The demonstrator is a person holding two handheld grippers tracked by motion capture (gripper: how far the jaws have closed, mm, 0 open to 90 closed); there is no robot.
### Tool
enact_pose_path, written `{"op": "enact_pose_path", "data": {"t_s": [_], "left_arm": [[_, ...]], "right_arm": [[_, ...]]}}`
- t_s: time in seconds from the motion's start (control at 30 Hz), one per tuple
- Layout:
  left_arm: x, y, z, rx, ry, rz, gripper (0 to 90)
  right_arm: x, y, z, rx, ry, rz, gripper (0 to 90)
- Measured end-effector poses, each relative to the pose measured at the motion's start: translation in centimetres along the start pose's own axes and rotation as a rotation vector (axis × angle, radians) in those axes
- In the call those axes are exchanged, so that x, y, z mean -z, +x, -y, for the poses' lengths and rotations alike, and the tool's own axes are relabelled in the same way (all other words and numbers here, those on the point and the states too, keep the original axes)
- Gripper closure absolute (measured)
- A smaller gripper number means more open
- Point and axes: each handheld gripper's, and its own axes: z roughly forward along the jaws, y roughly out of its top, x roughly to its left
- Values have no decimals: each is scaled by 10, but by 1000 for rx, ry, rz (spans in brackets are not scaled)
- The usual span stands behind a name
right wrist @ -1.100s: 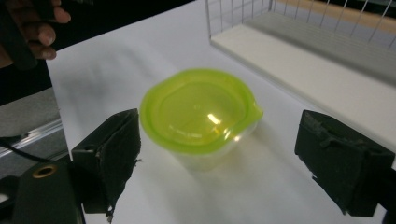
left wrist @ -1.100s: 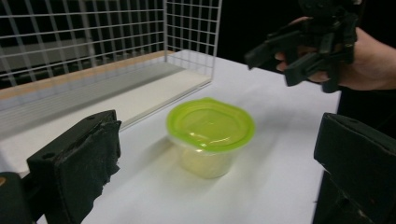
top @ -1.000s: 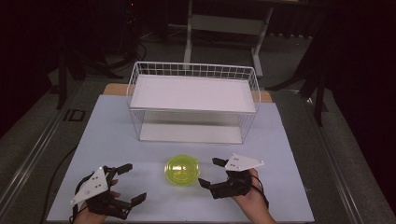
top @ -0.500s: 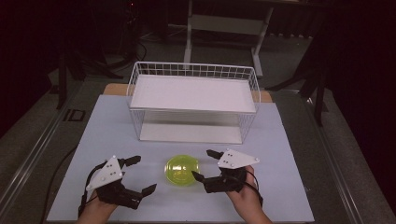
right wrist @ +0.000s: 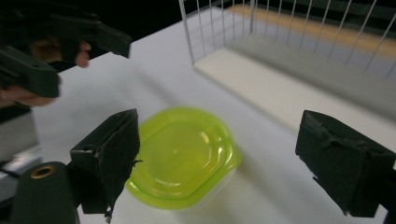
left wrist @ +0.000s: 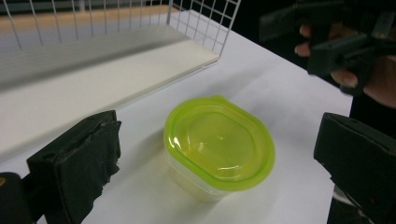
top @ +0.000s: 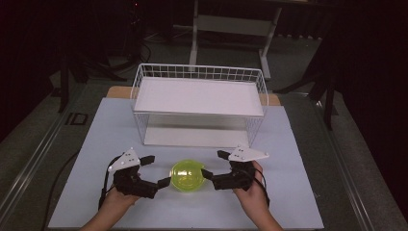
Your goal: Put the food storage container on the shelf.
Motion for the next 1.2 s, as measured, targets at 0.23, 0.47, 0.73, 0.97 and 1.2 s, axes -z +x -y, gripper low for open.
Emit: {"op": "enact_pose_path", "data": {"t_s": [0.23, 0.47, 0.73, 0.97, 1.2], "left_arm": [[-21, 8, 8, 171, 48, -44, 146], [-29, 13, 20, 337, 82, -29, 219], [-32, 12, 27, 360, 81, -20, 318], [-34, 13, 31, 402, 129, 16, 525], [-34, 8, 31, 364, 169, 38, 663]], "right_arm": [[-17, -7, 9, -118, 20, -24, 145], [-25, -14, 20, -252, 91, -47, 273], [-31, -21, 25, -371, 154, -79, 495], [-38, -23, 31, -427, 207, -84, 599], [-38, -20, 33, -448, 243, -111, 711]]}}
